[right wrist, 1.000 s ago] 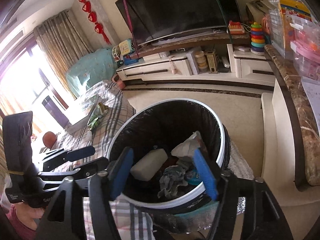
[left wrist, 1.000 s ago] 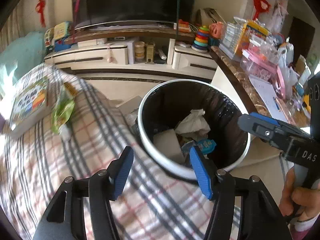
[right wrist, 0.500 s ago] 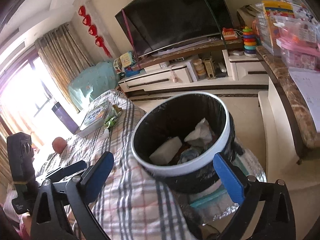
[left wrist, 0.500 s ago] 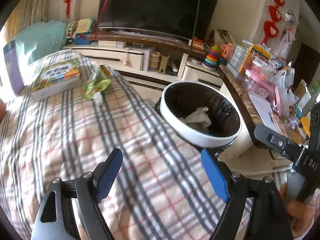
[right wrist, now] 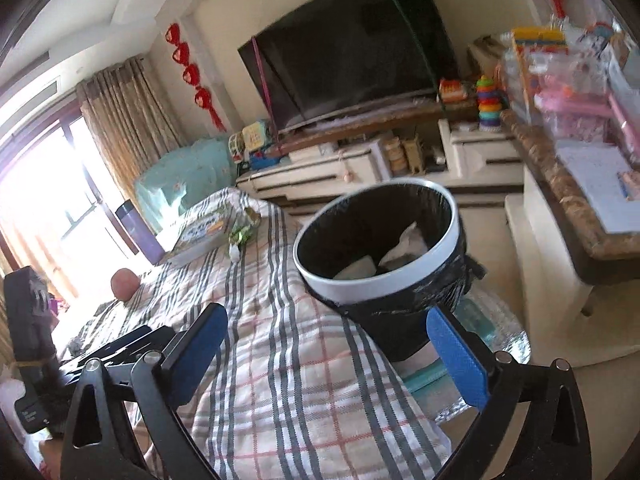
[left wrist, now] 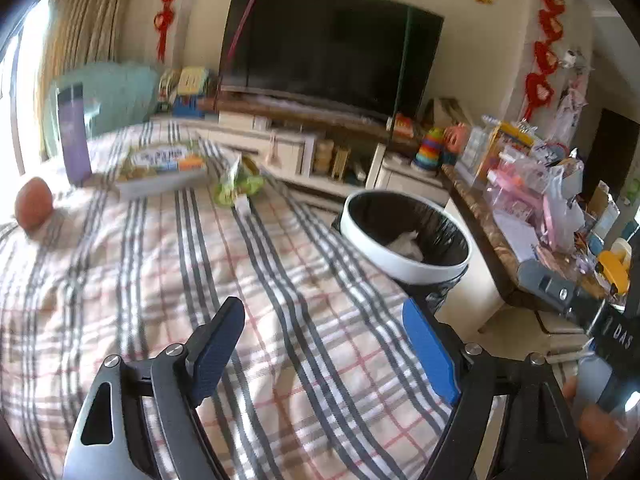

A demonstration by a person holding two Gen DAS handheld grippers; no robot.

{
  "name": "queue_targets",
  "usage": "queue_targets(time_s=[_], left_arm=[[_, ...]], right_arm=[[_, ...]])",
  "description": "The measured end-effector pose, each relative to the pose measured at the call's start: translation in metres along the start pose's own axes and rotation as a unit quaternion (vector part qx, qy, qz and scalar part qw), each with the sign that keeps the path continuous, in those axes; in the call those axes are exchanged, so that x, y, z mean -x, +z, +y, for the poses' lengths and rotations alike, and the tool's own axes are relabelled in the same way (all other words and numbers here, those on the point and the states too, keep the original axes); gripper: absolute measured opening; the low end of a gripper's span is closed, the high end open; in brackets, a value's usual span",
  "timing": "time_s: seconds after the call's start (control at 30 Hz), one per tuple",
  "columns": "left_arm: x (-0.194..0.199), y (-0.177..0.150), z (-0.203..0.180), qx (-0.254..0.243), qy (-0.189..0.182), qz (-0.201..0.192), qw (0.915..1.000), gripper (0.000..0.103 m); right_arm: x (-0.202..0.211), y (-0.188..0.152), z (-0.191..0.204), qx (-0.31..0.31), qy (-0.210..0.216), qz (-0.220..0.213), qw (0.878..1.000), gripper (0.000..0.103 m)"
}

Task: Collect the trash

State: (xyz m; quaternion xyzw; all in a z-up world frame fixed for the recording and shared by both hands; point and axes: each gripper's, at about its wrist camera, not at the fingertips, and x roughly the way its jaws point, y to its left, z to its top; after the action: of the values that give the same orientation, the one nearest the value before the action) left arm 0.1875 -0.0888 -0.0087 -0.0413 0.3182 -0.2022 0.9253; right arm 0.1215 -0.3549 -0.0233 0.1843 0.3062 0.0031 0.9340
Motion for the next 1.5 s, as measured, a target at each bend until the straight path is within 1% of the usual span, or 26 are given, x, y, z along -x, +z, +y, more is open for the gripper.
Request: queue_targets(time_s=[0.03,0.07,0.1,0.17,0.23,0.27,0.3,0.4,0.57,0.83,1.03,1.5], left_arm=[[0.008,-0.001,-0.001,-0.002,0.000,-0.012,0.9999,0.087],[0.016,-0.002,-0.001,-0.004,0.003,-0.025,0.9997,0.093],[0.024,-0.004,-0.002,-0.005,0.007,-0.039,0.9992,0.101],[0.038,-0.010,-0.001,-0.005,0.016,-0.069,0.9974,0.102],[0.046,-0.017,0.000,-0.007,0.018,-0.082,0.9965,0.102],[0.049,-0.021,0.001,-0.006,0.018,-0.084,0.9963,0.102],[0.051,-0.024,0.001,-0.006,0.017,-0.085,0.9962,0.102],[0.055,-0.034,0.004,-0.010,0.021,-0.088,0.9959,0.102],[0.056,-0.050,0.002,-0.024,0.041,-0.097,0.9941,0.102],[0.054,-0.057,-0.006,-0.042,0.073,-0.103,0.9911,0.102],[0.058,-0.063,-0.015,-0.056,0.084,-0.111,0.9887,0.102],[0.060,-0.067,-0.015,-0.060,0.085,-0.113,0.9882,0.102]], right_arm=[[0.007,0.001,0.004,0.006,-0.005,-0.010,1.000,0.101],[0.014,0.003,0.007,0.011,-0.010,-0.022,1.000,0.101],[0.022,0.005,0.011,0.018,-0.014,-0.036,0.999,0.101],[0.044,0.008,0.022,0.037,-0.030,-0.078,0.996,0.103],[0.058,0.005,0.031,0.055,-0.053,-0.112,0.991,0.103],[0.061,0.004,0.034,0.063,-0.063,-0.120,0.989,0.103],[0.062,0.000,0.038,0.070,-0.076,-0.122,0.987,0.103],[0.057,-0.011,0.039,0.075,-0.090,-0.113,0.987,0.103],[0.050,-0.028,0.033,0.070,-0.097,-0.113,0.986,0.103],[0.047,-0.045,0.037,0.088,-0.105,-0.125,0.983,0.103],[0.046,-0.047,0.038,0.093,-0.109,-0.128,0.982,0.103],[0.050,-0.048,0.041,0.098,-0.109,-0.131,0.981,0.103]])
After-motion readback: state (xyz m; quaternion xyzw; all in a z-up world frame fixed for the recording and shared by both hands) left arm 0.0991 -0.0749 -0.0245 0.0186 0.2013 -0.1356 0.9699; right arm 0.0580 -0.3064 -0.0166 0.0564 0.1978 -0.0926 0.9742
